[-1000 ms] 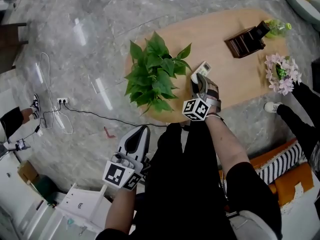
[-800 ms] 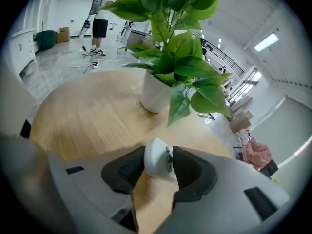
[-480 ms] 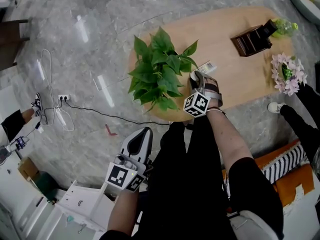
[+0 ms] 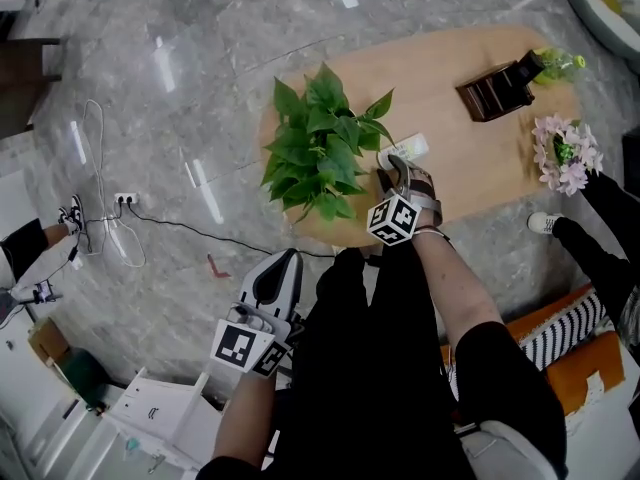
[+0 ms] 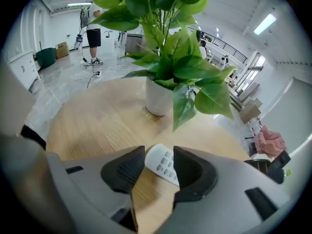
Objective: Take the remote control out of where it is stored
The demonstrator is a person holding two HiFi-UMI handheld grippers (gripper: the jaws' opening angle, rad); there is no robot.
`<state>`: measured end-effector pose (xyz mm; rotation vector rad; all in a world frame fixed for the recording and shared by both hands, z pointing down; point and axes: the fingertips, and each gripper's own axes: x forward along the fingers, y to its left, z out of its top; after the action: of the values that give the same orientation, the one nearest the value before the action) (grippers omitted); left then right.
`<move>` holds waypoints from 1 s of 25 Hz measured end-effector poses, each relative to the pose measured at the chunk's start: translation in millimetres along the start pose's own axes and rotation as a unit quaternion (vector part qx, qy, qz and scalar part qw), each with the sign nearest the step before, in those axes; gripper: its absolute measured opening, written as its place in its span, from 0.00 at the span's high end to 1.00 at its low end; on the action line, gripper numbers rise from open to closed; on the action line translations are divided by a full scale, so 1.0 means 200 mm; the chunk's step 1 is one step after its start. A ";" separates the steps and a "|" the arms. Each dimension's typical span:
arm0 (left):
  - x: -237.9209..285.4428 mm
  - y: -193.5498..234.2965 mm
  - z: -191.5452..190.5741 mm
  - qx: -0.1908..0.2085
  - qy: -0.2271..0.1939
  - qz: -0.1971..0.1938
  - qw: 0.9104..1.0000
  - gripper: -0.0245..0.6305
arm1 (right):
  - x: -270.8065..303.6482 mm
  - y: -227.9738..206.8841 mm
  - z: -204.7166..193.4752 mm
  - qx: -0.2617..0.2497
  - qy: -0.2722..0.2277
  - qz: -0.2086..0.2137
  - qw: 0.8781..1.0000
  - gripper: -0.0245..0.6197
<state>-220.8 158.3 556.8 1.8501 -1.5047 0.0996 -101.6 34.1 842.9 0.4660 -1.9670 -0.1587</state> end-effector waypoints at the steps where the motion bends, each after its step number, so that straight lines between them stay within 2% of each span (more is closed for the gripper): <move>1: -0.01 0.00 0.02 0.003 -0.004 -0.001 1.000 0.95 | -0.04 -0.01 0.01 0.005 -0.002 -0.003 1.000 0.70; 5: -0.05 -0.02 0.13 0.014 -0.029 -0.009 0.999 0.95 | -0.25 -0.09 0.09 0.034 -0.021 -0.023 0.999 0.70; 6: -0.04 -0.04 0.19 0.018 -0.045 -0.014 0.999 0.95 | -0.32 -0.14 0.11 0.053 -0.028 -0.031 0.998 0.70; 8: -0.02 -0.06 0.28 0.034 -0.063 -0.024 0.997 0.95 | -0.46 -0.27 0.17 0.123 -0.048 -0.043 0.990 0.70; 11: -0.01 -0.11 0.45 0.077 -0.073 -0.032 0.994 0.95 | -0.73 -0.49 0.28 0.237 -0.097 -0.068 0.964 0.70; 15: -0.07 -0.24 0.68 0.115 -0.103 -0.053 0.987 0.95 | -1.17 -0.70 0.37 0.334 -0.165 -0.114 0.921 0.72; 16: -0.08 -0.28 0.74 0.127 -0.110 -0.058 0.984 0.95 | -1.27 -0.76 0.39 0.350 -0.182 -0.130 0.910 0.76; 18: -0.11 -0.34 0.85 0.146 -0.125 -0.065 0.979 0.95 | -1.46 -0.86 0.43 0.368 -0.214 -0.159 0.891 0.79; 20: -0.14 -0.39 0.92 0.155 -0.139 -0.073 0.975 0.95 | -1.62 -0.93 0.48 0.372 -0.240 -0.178 0.878 0.80; 25: -0.21 -0.50 0.99 0.167 -0.161 -0.088 0.969 0.95 | -1.95 -0.97 0.55 0.370 -0.285 -0.202 0.861 0.80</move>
<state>-221.2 82.7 344.6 2.3540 -1.6051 -0.0385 -8.3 -0.8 404.7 1.4819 -2.4473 0.2467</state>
